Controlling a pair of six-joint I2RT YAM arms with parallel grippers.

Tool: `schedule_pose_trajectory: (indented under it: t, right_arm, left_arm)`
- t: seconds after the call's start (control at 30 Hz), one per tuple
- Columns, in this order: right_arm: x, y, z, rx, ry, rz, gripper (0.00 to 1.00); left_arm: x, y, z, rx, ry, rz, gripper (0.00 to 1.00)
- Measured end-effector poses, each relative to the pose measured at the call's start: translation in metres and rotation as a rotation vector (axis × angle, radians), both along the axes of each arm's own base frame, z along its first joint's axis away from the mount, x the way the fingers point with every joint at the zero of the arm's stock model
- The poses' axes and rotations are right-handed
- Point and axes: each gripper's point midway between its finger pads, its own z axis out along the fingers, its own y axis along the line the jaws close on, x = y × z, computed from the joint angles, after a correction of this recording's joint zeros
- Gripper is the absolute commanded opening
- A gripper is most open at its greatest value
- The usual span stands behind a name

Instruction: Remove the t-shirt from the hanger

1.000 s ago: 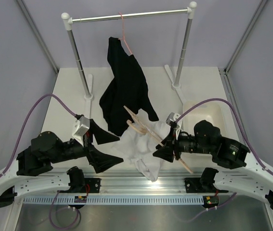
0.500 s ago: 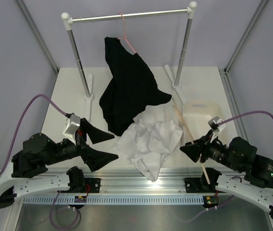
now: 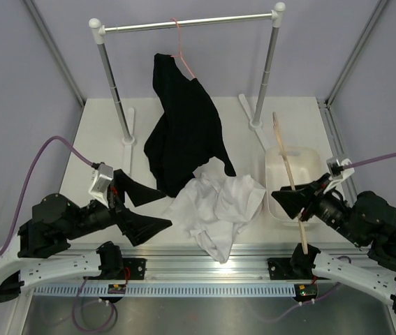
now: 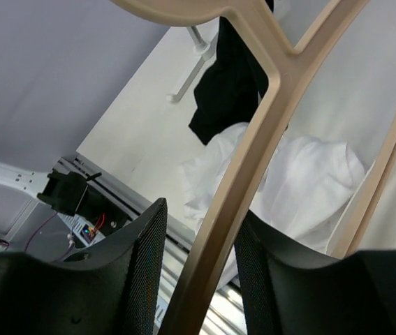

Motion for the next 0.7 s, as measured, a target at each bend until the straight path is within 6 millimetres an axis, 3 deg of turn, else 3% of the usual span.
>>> schedule_pose_trajectory:
  t: [0.37,0.43,0.6,0.7]
  right_arm:
    - [0.084,0.085,0.087,-0.139,-0.071,-0.117,0.00]
    - [0.098,0.088,0.091,-0.135,-0.056,-0.146,0.00]
    - [0.155,0.064,0.094,-0.093,-0.004,-0.294,0.00]
    - [0.176,0.071,0.089,-0.076,0.028,-0.273,0.00]
  left_arm:
    - [0.019,-0.015,-0.022,0.047,-0.009,0.072,0.99]
    - [0.022,-0.014,-0.022,0.049,-0.014,0.086,0.99]
    - [0.024,-0.008,-0.018,0.034,-0.029,0.108,0.99]
    - [0.023,-0.004,-0.016,0.023,-0.036,0.108,0.99]
